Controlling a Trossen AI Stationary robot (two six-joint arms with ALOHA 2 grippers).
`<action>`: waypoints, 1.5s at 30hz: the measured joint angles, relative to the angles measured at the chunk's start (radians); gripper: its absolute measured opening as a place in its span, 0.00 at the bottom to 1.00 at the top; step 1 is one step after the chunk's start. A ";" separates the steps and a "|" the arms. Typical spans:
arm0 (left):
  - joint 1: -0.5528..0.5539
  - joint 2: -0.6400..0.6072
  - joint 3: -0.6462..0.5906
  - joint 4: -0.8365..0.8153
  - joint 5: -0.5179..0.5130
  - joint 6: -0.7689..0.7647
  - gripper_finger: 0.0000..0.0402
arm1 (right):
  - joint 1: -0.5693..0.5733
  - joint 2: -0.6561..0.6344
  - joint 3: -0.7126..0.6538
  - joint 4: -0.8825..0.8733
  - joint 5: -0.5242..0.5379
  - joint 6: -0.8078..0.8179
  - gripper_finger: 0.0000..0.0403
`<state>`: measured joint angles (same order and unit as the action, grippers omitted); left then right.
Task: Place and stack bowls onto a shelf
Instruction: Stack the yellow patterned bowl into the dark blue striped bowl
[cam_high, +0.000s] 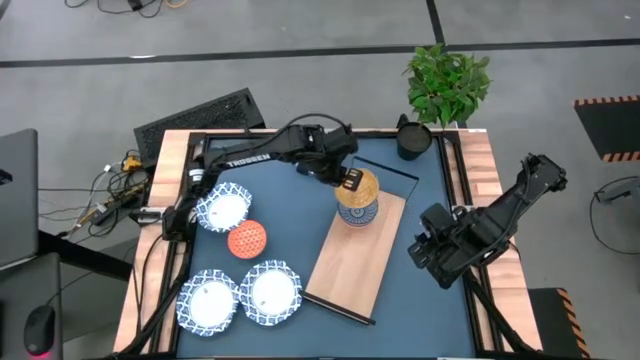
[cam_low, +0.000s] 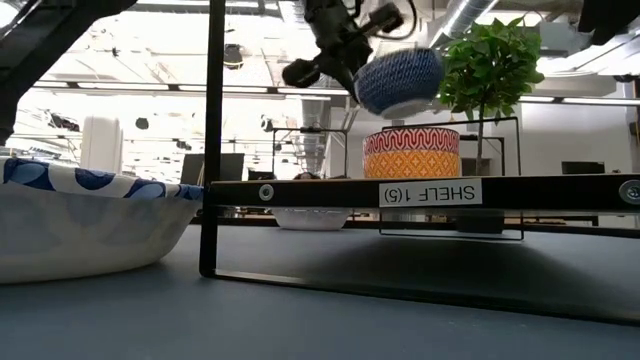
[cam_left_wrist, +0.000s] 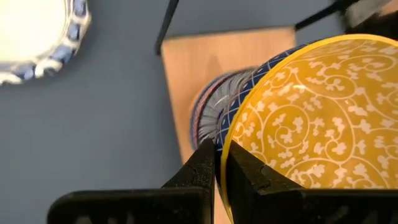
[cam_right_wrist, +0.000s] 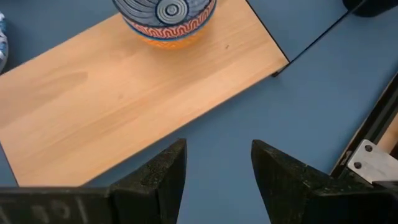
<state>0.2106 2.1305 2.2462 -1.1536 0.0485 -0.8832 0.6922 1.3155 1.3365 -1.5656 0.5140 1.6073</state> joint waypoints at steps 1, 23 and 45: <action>0.000 0.009 0.000 -0.002 0.012 -0.004 0.01 | 0.002 0.000 0.000 0.002 0.005 0.000 0.51; -0.003 0.032 -0.012 0.006 -0.003 -0.005 0.01 | 0.001 0.001 0.000 0.006 0.018 0.000 0.51; -0.010 0.032 -0.012 0.001 -0.008 -0.001 0.01 | -0.276 -0.074 0.000 0.139 0.280 -0.226 0.51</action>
<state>0.2001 2.1628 2.2337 -1.1526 0.0402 -0.8841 0.4160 1.2412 1.3369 -1.4262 0.7943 1.3814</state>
